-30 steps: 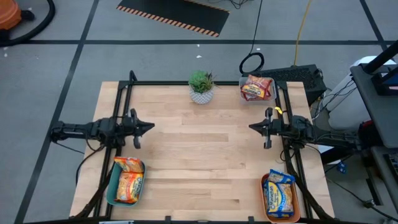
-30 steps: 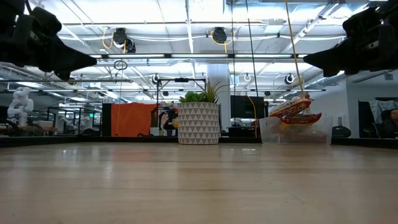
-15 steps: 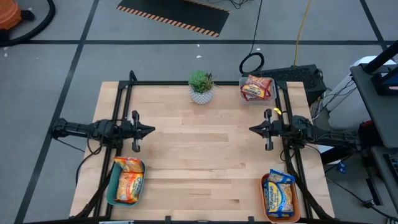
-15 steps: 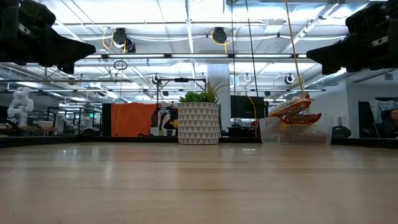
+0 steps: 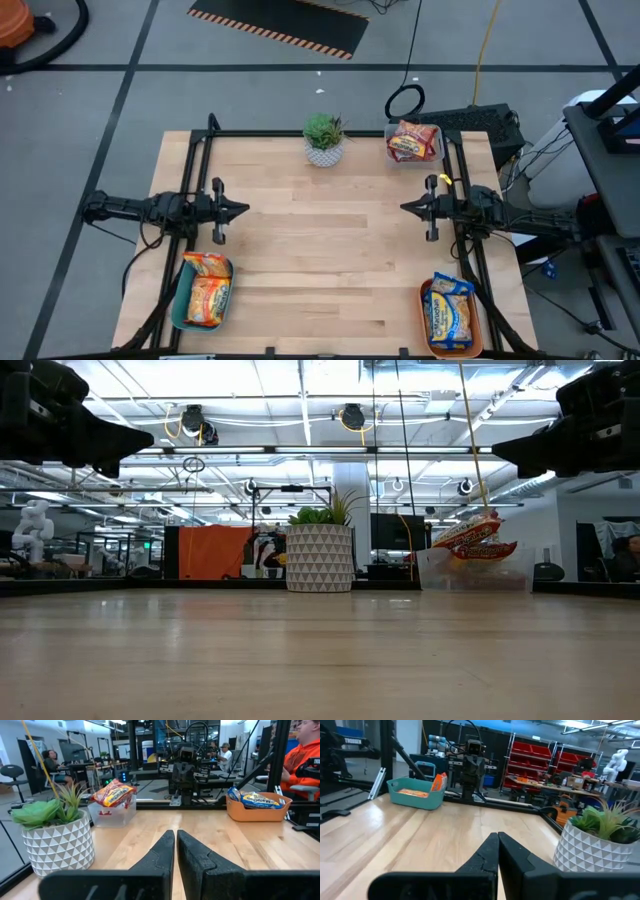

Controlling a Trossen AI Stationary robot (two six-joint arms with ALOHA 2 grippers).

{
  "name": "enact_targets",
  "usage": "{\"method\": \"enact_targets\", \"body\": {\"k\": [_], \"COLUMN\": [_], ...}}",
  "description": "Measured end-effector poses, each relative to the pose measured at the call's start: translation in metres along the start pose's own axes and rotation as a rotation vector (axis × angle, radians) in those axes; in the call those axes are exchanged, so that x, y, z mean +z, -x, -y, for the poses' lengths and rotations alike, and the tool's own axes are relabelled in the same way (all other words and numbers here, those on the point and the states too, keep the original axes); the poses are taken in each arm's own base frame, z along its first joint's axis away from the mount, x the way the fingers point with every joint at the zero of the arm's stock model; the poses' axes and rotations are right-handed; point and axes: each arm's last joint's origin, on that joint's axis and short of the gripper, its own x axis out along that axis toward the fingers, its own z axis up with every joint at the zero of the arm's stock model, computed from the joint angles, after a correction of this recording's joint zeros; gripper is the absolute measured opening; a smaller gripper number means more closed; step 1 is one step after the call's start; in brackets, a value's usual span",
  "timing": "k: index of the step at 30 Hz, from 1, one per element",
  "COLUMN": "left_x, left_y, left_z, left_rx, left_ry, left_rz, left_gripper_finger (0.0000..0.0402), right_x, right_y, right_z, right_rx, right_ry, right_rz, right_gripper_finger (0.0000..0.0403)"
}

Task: Sort Maruchan noodles
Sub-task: Return to Home Position

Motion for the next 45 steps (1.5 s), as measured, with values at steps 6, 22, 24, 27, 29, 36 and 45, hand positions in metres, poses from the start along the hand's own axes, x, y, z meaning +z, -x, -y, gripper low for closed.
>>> {"method": "enact_targets", "body": {"k": [6,22,24,27,29,36,45], "left_x": [0.0,0.0,0.0,0.0,0.0,0.0,0.0], "left_y": [0.0,0.0,0.0,0.0,0.0,0.0,0.0], "left_z": [0.0,0.0,0.0,0.0,0.0,0.0,0.0], "left_rx": [0.0,-0.001,-0.001,-0.001,-0.001,-0.001,0.002], "left_ry": [0.014,0.032,0.033,0.036,0.036,0.031,-0.048], "left_rz": [-0.001,-0.003,-0.003,-0.003,-0.003,-0.003,-0.003], "left_gripper_finger": [0.0026,0.0026,0.0026,0.0026,0.0026,0.0026,0.0026], "right_x": [-0.001,0.003,0.004,0.005,0.006,0.006,0.006], "right_y": [0.0,-0.001,-0.001,0.0,0.0,0.0,0.0], "right_z": [0.002,-0.006,-0.009,-0.014,-0.016,-0.018,-0.02], "right_rx": [-0.069,-0.043,-0.03,0.016,0.037,0.061,0.112], "right_ry": [-0.036,-0.1,-0.096,-0.076,-0.072,-0.049,-0.029], "right_rz": [-0.01,0.032,0.038,0.044,0.047,0.052,0.055], "right_gripper_finger": [0.0,0.0,0.0,0.0,0.0,0.0,0.0]}}
